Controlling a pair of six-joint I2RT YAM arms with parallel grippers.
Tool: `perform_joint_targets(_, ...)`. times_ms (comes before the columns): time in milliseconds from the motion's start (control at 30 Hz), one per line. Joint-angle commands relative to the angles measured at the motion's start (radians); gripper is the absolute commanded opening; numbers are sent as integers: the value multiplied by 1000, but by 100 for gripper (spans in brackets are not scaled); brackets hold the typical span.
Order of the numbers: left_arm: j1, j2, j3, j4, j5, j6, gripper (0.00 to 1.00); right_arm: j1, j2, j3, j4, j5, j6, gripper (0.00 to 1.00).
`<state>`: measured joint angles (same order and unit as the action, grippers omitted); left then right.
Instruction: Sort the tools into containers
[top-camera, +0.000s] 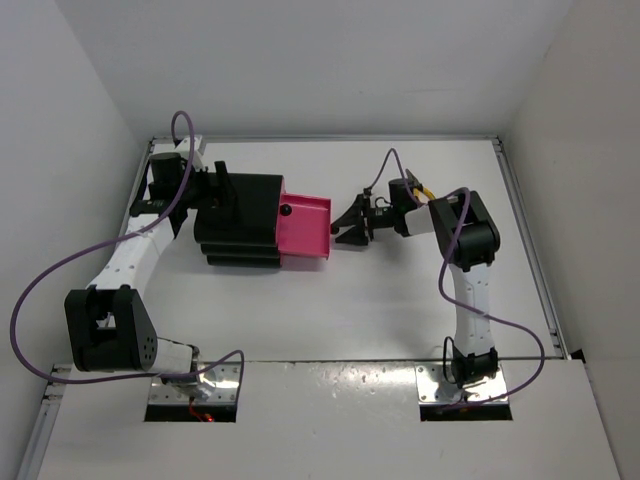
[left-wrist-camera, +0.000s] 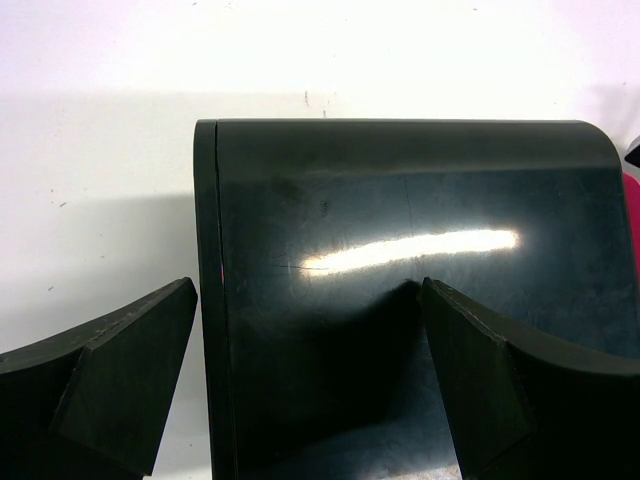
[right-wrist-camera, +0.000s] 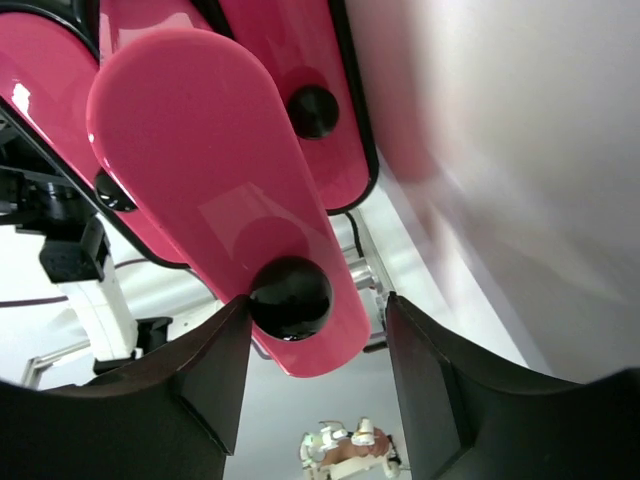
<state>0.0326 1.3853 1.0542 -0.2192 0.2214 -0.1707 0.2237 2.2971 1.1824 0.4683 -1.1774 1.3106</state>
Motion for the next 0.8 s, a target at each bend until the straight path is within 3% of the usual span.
perform_joint_targets(0,1,34,-62,-178,-44,42,100,-18,-82,28,-71,16,-85,56)
perform_joint_targets(233,1,34,-62,-178,-44,42,100,-162,-198,46,-341,27,-363,56)
perform_joint_targets(333,1,34,-62,-178,-44,42,100,-248,-237,115,-547,42,-559,56)
perform_joint_targets(400,1,34,-62,-178,-34,42,100,-280,-249,241,-806,108,-721,56)
perform_joint_targets(433,1,34,-62,-178,-34,42,100,-291,-234,369,-915,154,-913,55)
perform_joint_targets(467,1,34,-62,-178,-34,42,100,-291,-222,434,-1095,267,-1001,54)
perform_joint_targets(533,1,34,-62,-178,-34,42,100,-281,-197,594,-1210,504,-1197,51)
perform_joint_targets(633,1,34,-62,-178,-34,42,100,-255,-199,632,-1217,790,-1336,47)
perform_joint_targets(767,1,34,-62,-178,-34,42,100,-236,-173,651,-1188,975,-1479,35)
